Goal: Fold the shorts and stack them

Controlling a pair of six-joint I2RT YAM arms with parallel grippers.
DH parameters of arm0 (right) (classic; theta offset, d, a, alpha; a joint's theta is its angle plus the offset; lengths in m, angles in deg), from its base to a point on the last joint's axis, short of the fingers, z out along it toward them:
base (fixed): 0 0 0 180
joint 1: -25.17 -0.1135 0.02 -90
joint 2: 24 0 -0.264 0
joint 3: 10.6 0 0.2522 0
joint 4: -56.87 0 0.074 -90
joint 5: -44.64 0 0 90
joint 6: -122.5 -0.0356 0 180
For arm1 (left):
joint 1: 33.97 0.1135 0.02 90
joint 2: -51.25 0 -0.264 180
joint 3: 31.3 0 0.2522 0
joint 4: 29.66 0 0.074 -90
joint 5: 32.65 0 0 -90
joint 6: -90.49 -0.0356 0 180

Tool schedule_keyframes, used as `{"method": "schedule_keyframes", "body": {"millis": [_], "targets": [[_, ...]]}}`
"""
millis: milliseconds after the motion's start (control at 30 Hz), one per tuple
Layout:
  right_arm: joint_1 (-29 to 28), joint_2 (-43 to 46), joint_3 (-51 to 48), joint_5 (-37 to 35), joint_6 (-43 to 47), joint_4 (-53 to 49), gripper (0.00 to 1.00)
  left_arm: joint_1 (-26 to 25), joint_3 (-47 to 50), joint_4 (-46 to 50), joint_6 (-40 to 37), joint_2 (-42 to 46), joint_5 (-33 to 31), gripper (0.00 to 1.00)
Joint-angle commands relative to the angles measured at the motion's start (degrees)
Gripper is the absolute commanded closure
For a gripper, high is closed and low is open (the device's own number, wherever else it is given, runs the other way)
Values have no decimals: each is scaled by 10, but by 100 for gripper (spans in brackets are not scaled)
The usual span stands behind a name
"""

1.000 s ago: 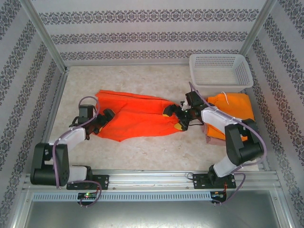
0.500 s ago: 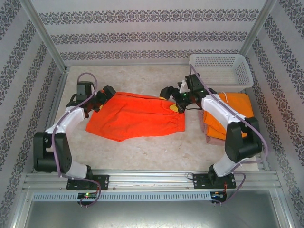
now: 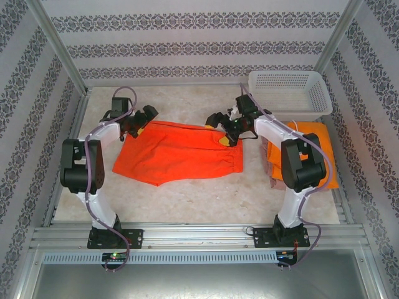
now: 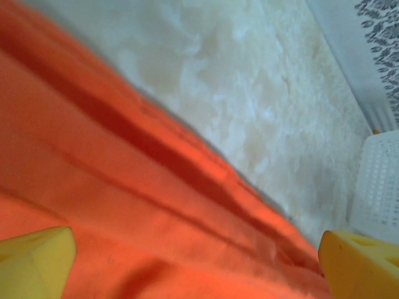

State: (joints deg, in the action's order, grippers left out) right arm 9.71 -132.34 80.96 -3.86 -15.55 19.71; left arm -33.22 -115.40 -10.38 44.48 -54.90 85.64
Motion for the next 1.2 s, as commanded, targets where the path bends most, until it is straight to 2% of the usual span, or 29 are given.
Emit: {"method": "schedule_keyframes", "body": {"millis": [0,333,733,900,1167], "targets": [[12,-28,40,9,5,-8,2,-1,-46,-29,-3,-37,-1,0],[39,-110,84,5,2,-7,2,-1,-158,-3,-8,-152,-18,0],[52,-133,63,-7,-19,12,2,6,-185,2,-16,-203,-47,0],[53,-98,64,-4,-22,18,2,7,-170,3,-26,-136,-49,0],[45,26,31,3,-19,33,2,-8,-83,11,-29,33,-39,0]]}}
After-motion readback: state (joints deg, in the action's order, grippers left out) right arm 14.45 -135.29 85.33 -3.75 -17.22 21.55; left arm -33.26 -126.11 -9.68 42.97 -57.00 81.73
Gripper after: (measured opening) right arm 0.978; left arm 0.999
